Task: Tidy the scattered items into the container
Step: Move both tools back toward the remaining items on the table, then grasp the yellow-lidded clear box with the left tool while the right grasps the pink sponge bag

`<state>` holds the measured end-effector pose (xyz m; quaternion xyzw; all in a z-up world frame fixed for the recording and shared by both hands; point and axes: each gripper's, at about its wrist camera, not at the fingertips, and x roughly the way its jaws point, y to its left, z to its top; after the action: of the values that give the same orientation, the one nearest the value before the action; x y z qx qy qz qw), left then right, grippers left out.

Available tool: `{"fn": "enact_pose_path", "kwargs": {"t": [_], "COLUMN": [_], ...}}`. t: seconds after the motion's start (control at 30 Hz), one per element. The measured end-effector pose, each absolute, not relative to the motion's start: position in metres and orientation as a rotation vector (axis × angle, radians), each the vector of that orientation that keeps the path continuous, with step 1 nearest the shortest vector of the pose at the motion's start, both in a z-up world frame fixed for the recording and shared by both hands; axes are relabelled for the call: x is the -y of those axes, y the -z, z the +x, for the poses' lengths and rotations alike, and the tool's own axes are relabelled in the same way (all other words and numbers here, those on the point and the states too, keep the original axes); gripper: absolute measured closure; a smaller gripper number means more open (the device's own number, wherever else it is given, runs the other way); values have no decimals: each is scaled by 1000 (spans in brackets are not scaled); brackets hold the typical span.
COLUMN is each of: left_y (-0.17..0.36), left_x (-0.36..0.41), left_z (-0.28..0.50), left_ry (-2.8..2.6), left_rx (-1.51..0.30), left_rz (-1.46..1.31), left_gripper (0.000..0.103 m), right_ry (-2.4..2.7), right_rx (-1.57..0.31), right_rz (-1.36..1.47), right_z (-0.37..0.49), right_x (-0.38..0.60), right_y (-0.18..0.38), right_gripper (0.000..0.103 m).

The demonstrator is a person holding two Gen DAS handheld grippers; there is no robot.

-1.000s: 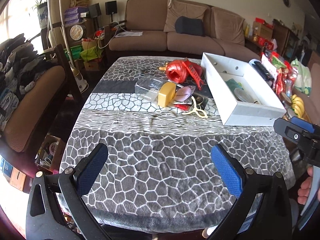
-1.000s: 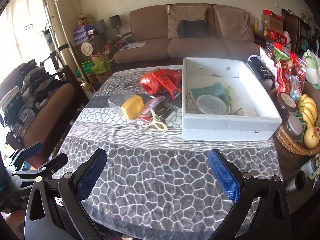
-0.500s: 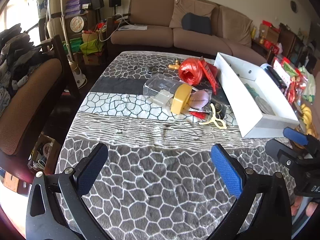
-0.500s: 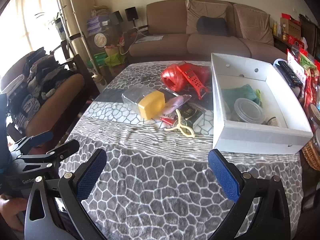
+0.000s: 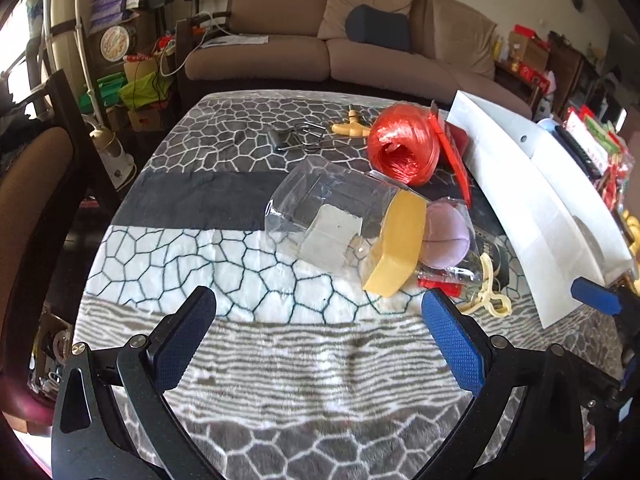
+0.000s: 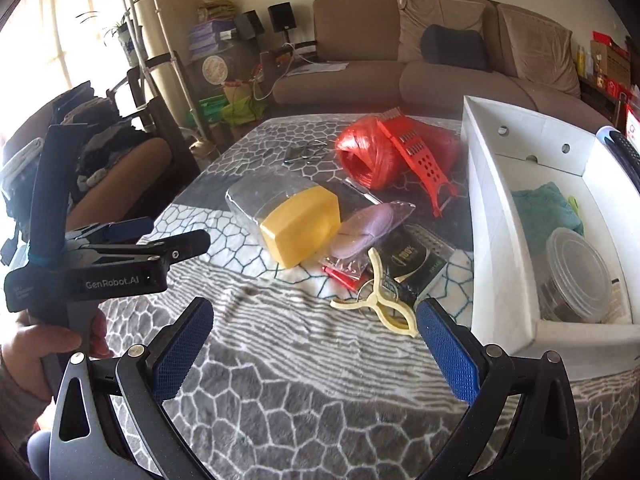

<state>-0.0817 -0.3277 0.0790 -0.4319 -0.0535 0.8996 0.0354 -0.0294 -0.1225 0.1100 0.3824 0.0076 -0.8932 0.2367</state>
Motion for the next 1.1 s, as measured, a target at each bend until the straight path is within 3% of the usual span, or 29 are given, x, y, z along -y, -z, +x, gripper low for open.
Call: {"fn": "enact_pose_path", "kwargs": {"t": [0.23,0.5,0.63,0.9,1.1], "left_y": [-44,-41,-38,-14,-6], "left_x": [313,309,295,297,300], "left_z": [-121,-133,-141,-181,-194], "left_ry": [-2652,-2576,-2562,-2575,-2614], "left_rx": [77,125,51,-12,127], "left_rz": [-1262,-1128,-1133,-1253,-1310], "left_gripper": [0,0,0,0,0], "right_ry": [2405,2340,2308,2304,2326], "right_rx": [86,183,217,147,159], "right_rz": [1005,966,943,945,944], "right_z": [-62,-78,-72,-69,-74], "right_x": [120,108,100,105,102], "right_y": [-88,-77,-80,-78,-75], "right_gripper": [0,0,0,0,0]}}
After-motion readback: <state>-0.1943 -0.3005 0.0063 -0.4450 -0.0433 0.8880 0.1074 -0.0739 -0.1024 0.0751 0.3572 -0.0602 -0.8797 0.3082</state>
